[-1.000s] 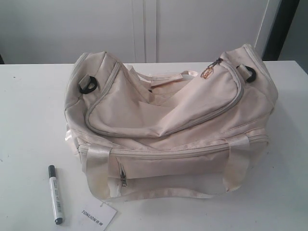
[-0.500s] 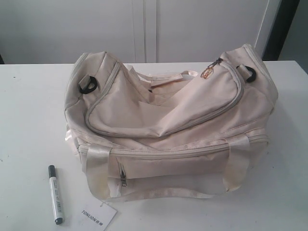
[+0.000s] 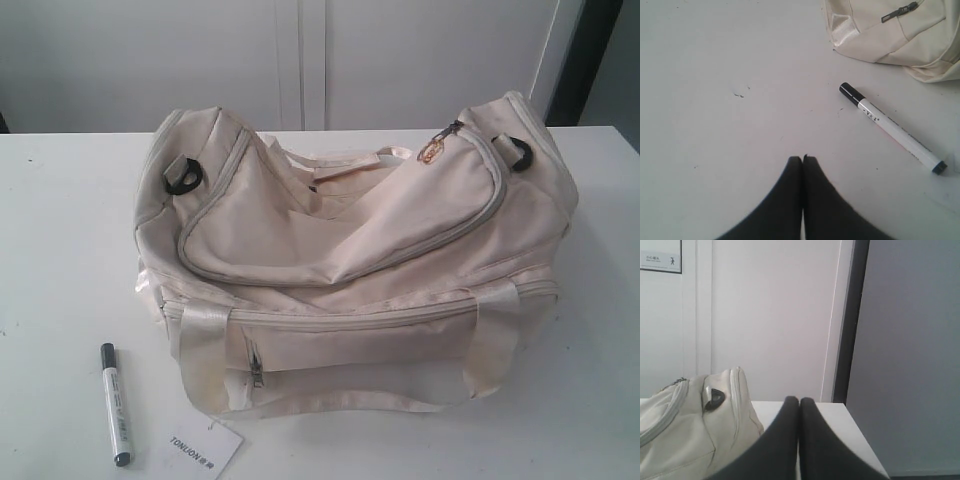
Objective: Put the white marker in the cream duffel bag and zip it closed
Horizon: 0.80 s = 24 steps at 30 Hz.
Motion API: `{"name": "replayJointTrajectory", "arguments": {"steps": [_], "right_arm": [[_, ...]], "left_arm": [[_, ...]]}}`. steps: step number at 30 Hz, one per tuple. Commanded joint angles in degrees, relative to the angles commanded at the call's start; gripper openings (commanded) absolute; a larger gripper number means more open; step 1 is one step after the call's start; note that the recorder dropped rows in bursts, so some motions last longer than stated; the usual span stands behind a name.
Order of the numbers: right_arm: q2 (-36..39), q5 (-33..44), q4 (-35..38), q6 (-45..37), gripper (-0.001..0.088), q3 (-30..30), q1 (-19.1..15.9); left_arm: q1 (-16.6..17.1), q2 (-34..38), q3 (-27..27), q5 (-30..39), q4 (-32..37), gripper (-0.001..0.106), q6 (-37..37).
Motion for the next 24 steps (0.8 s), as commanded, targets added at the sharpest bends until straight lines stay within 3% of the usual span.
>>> {"name": "replayJointTrajectory", "arguments": {"steps": [4, 7, 16, 21, 24], "right_arm": [[7.9, -2.0, 0.0, -0.2, 0.0000, -2.6, 0.0], [15.8, -5.3, 0.0, -0.2, 0.0000, -7.7, 1.1], [37.5, -5.7, 0.0, -0.4, 0.0000, -20.0, 1.2], [44.9, -7.1, 0.0, -1.9, 0.0000, -25.6, 1.2], [47.4, -3.2, 0.0, -1.8, 0.0000, -29.0, 1.2]], "left_arm": [[0.0, 0.0, 0.0, 0.0, 0.0, 0.000, 0.0], [0.0, 0.0, 0.0, 0.0, 0.0, 0.000, 0.0], [0.0, 0.0, 0.0, 0.0, 0.0, 0.000, 0.0], [0.0, 0.0, 0.0, 0.0, 0.0, 0.000, 0.0], [0.0, 0.0, 0.0, 0.0, 0.0, 0.000, 0.0]]}}
